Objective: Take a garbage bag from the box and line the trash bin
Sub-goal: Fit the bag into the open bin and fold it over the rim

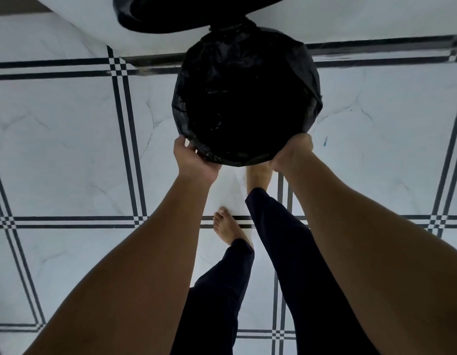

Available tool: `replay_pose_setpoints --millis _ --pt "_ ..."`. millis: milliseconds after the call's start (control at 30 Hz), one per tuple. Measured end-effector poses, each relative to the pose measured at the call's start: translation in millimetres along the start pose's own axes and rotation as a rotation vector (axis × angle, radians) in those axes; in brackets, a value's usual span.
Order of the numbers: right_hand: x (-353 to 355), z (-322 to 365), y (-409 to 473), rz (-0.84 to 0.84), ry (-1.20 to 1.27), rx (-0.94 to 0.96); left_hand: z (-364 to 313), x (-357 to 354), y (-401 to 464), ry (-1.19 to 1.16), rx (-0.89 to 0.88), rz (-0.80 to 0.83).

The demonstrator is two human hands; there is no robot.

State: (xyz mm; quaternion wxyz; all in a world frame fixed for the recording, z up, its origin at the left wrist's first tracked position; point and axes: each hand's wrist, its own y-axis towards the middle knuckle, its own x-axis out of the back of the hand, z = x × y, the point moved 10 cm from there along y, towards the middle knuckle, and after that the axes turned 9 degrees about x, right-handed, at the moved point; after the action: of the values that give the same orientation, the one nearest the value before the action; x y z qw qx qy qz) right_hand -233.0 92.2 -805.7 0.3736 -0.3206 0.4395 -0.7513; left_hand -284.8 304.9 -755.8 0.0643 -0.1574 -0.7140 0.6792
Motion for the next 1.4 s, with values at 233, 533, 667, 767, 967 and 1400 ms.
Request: replay_pose_setpoints --millis 233,533,667,767,967,1400 --pt "24.9 12.8 -25.3 -0.069 0.06 -0.045 -11.8 16.0 11.9 0.25 -0.022 -0.126" --pt "14.6 82.9 -26.9 -0.196 -0.419 0.334 -71.2 -18.3 -24.5 0.506 -0.506 -0.351" --pt "-0.1 90.7 -26.6 -0.195 -0.344 0.301 -77.7 -36.9 -27.3 0.63 -0.599 -0.505" --pt "-7.0 99.8 -24.4 -0.139 -0.451 0.334 -78.7 -26.1 -21.3 0.71 -0.526 -0.599" --pt "-6.2 103.2 -11.7 -0.134 -0.466 0.358 -69.0 -11.3 -0.2 0.496 -0.445 -0.4" --pt "-64.8 120.3 -117.1 -0.11 -0.995 1.499 -105.2 -74.0 -61.3 1.052 -1.235 -0.397"
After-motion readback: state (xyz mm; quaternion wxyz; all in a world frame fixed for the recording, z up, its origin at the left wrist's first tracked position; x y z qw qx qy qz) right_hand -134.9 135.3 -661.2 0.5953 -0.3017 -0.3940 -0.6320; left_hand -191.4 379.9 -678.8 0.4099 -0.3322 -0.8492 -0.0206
